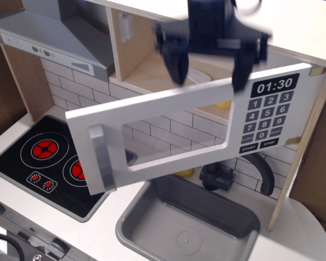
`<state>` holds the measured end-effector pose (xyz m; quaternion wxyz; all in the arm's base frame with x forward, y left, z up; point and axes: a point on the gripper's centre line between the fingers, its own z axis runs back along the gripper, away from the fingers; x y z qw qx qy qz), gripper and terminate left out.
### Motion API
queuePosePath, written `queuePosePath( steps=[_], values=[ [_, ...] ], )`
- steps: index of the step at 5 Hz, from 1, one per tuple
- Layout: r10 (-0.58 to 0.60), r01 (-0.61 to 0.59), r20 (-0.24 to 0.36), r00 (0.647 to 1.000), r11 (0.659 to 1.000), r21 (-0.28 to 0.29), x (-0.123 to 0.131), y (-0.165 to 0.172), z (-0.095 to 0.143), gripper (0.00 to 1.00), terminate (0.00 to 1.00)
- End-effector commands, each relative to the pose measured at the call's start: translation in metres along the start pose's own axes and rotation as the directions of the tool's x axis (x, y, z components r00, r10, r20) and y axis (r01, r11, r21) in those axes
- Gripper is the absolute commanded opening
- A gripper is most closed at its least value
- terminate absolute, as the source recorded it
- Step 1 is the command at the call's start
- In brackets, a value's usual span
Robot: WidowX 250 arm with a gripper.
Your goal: Close microwave
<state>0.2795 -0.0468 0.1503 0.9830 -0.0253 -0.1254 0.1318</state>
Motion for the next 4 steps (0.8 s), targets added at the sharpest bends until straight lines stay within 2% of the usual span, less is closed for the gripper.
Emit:
queuePosePath(
  steps=[1,2,3,4],
  values=[
    [-0.027,0.029,-0.054,0.998,0.999,0.04,-0.048,0.003,0.011,1.0,0.0],
    [-0.081,0.081,-0.099,0.992,0.997,-0.01,-0.09,0.001,0.008,1.0,0.0],
    [-0.08,0.079,-0.121,0.989,0.997,-0.018,-0.111,0.0,0.002,1.0,0.0],
    [-0.011,0.021,-0.121,0.993,0.996,0.086,-0.103,0.019,-0.037,1.0,0.0]
  ],
)
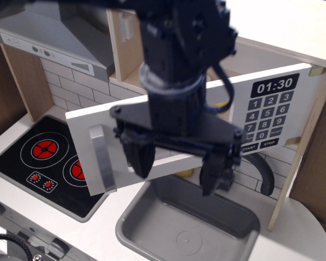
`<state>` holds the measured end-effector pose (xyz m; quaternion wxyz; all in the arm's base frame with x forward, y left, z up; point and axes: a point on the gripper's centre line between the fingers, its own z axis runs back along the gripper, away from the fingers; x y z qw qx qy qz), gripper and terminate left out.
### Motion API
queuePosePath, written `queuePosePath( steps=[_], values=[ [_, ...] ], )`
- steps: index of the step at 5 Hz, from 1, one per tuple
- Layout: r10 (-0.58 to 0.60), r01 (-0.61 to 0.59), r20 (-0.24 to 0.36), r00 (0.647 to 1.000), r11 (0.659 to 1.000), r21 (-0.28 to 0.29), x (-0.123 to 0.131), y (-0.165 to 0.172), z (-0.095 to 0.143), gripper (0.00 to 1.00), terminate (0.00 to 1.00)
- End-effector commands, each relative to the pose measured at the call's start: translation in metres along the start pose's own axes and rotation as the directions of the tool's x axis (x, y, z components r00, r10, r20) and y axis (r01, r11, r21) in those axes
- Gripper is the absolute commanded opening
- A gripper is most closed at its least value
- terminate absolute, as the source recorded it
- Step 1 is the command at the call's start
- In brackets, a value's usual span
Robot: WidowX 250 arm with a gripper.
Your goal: Close microwave
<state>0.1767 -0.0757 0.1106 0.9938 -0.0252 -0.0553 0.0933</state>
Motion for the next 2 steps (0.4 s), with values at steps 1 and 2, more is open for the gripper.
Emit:
queuePosePath(
  steps=[1,2],
  values=[
    [0.135,-0.139,0.036,0.99,0.983,0.121,0.038,0.045,-0.044,1.0,0.0],
    [0.16,-0.164,0.036,0.986,0.977,0.135,0.064,0.067,-0.061,1.0,0.0]
  ],
)
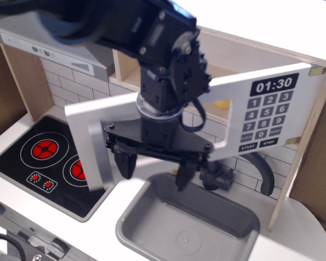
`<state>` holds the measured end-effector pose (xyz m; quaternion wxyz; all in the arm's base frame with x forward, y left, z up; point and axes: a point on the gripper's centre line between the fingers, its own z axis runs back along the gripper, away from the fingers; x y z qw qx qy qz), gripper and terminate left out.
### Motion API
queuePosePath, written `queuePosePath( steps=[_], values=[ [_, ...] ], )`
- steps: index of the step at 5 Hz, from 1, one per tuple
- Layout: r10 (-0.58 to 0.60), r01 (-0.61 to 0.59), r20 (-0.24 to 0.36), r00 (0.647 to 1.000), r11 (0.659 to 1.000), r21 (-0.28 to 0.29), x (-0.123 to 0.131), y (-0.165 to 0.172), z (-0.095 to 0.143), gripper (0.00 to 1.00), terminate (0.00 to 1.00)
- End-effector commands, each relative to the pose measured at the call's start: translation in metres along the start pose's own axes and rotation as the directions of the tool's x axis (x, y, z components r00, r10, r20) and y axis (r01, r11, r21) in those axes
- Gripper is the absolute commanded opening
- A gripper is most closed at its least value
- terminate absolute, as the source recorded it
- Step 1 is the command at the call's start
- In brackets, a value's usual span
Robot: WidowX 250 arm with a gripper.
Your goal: Close microwave
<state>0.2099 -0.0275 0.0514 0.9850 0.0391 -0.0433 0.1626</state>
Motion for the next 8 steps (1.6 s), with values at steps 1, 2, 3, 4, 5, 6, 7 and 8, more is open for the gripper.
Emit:
queuePosePath(
  steps=[1,2,3,4,5,6,7,8],
  values=[
    [0.0,0.0,0.085,0.996,1.0,-0.001,0.051,0.024,-0.011,1.0,0.0],
    [-0.052,0.058,0.15,0.987,0.998,-0.035,0.071,0.024,-0.01,1.0,0.0],
    [-0.125,0.154,0.263,0.957,0.984,-0.091,0.091,0.018,-0.005,1.0,0.0],
    [-0.134,0.187,0.306,0.942,0.971,-0.151,0.109,0.015,0.0,1.0,0.0],
    [-0.132,0.198,0.335,0.933,0.965,-0.171,0.125,0.015,-0.001,1.0,0.0],
    [-0.133,0.205,0.361,0.923,0.964,-0.17,0.133,0.013,-0.006,1.0,0.0],
    [-0.121,0.201,0.379,0.917,0.963,-0.178,0.14,0.011,-0.006,1.0,0.0],
    [-0.119,0.2,0.399,0.909,0.966,-0.167,0.146,0.009,-0.007,1.0,0.0]
  ],
)
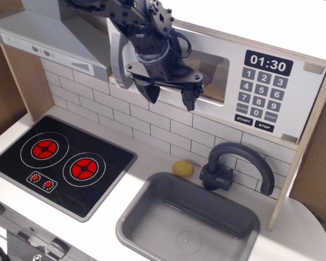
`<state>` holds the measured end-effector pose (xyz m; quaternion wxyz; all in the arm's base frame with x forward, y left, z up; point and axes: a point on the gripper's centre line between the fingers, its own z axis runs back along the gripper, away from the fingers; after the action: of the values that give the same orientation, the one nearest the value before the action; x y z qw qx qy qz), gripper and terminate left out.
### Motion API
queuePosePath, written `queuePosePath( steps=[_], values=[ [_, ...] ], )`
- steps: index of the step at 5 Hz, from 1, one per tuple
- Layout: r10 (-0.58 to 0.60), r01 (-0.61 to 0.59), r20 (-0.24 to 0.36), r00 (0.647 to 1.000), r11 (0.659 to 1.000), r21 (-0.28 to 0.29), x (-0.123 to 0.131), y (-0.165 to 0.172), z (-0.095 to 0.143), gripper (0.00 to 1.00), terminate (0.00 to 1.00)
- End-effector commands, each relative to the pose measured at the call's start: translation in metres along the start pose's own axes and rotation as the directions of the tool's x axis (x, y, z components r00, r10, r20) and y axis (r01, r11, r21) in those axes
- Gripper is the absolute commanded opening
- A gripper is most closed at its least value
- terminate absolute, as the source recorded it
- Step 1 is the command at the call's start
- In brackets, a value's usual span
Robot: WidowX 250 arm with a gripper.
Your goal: Close microwave
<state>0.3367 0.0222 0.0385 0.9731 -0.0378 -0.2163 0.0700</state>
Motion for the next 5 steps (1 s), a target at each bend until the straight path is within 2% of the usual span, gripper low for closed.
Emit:
queuePosePath(
  steps=[1,2,4,5],
  values=[
    [-0.019,0.018,0.082,0.996,1.0,0.015,0.019,0.003,0.013,1.0,0.0],
    [-0.02,0.018,0.085,0.996,1.0,0.023,0.018,0.003,0.011,1.0,0.0],
    [-0.107,0.106,0.087,0.99,0.994,0.02,-0.023,0.001,0.027,1.0,0.0],
    [-0.105,0.105,0.014,0.994,0.994,0.018,-0.043,0.004,0.037,1.0,0.0]
  ],
)
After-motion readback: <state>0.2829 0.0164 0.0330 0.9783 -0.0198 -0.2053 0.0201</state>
